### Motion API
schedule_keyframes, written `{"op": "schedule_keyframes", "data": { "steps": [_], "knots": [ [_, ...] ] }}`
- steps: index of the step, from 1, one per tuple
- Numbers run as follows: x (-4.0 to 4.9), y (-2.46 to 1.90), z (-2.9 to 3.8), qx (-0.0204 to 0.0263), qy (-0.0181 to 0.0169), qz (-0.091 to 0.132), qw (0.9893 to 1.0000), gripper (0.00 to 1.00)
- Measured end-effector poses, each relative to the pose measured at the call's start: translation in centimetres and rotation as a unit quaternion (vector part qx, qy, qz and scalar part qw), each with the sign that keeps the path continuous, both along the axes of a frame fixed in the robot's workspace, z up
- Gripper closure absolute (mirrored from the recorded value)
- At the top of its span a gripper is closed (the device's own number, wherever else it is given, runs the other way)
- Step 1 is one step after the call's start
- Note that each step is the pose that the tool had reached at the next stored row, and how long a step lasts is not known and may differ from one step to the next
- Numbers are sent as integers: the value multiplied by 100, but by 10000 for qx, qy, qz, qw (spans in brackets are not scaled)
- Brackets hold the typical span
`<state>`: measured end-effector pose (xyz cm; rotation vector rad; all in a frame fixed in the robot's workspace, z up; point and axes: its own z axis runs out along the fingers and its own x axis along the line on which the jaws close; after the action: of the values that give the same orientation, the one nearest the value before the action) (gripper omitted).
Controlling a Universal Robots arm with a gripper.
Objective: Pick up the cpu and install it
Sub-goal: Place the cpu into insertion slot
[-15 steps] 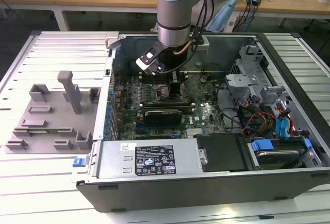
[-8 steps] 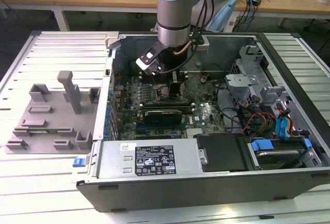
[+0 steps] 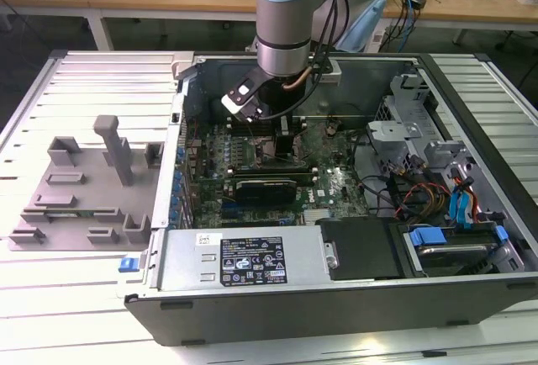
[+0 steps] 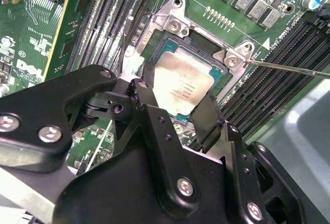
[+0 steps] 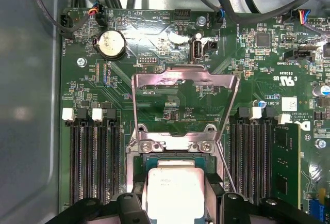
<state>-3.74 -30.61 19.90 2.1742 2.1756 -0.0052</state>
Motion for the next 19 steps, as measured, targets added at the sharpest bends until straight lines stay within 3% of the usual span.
{"op": "schedule_keyframes", "data": {
  "steps": [10, 19],
  "knots": [
    [8, -7, -5, 8, -3, 0, 10000, 47],
    [3, 11, -7, 47, -3, -2, 10000, 47]
  ]
}}
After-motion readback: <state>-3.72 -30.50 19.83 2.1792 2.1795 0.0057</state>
